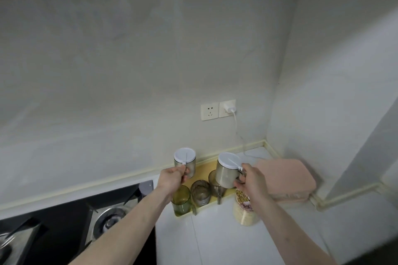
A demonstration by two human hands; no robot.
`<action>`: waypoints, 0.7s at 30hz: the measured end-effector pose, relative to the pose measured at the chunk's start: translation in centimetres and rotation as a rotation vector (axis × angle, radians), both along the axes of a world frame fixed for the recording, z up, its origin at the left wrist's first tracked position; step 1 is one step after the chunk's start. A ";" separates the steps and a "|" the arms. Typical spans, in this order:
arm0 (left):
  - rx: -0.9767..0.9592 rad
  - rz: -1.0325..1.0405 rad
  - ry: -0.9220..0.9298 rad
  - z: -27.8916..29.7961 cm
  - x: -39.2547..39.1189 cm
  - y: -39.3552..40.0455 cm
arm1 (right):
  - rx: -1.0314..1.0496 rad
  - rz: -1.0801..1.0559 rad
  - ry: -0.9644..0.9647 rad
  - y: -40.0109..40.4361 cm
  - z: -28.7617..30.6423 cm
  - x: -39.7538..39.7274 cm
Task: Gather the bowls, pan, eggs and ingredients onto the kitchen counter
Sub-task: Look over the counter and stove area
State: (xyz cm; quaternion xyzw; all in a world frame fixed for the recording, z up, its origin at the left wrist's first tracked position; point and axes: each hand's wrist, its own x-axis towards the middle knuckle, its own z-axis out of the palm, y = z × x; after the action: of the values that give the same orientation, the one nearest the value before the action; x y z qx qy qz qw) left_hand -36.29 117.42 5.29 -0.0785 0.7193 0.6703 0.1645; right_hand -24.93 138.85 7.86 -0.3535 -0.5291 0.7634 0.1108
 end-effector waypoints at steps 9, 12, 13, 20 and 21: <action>-0.279 -0.061 -0.032 -2.9 -5.7 3.0 | -0.018 -0.022 -0.005 1.6 -0.4 -1.1; -0.351 -0.088 -0.054 -4.2 -6.9 4.1 | -0.027 -0.039 -0.007 2.1 -0.5 -1.5; -0.371 -0.096 -0.058 -4.7 -7.2 4.4 | -0.024 -0.039 -0.011 2.3 -0.6 -1.5; -0.493 -0.142 -0.101 -8.2 -9.3 5.8 | -0.032 -0.067 0.018 3.4 -0.9 -2.3; -0.505 -0.146 -0.105 -8.6 -9.5 5.9 | -0.036 -0.074 0.020 3.4 -0.9 -2.4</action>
State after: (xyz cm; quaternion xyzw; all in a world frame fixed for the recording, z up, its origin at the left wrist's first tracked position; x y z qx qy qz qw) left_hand -45.81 123.33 -3.31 -0.0996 0.8580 0.4511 0.2246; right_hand -27.35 142.30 6.95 -0.3672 -0.5007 0.7716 0.1380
